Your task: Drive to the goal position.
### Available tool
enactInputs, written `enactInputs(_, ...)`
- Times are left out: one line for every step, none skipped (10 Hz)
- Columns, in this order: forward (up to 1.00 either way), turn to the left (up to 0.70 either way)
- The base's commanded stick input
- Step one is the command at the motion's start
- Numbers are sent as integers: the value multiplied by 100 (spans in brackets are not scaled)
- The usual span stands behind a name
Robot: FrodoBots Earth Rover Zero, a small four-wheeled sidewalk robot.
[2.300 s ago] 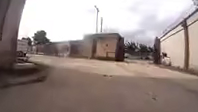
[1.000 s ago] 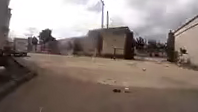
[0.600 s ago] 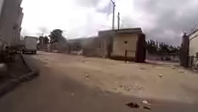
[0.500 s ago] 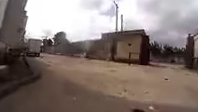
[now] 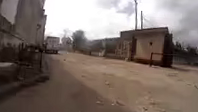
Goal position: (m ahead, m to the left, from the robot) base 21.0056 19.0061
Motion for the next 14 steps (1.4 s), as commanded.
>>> enactInputs(100, 0)
enactInputs(100, 0)
enactInputs(100, 0)
enactInputs(100, 0)
enactInputs(100, 0)
enactInputs(100, 0)
enactInputs(100, 0)
enactInputs(100, 0)
enactInputs(100, 0)
enactInputs(100, 0)
enactInputs(100, 0)
enactInputs(100, 0)
enactInputs(100, 0)
enactInputs(100, 0)
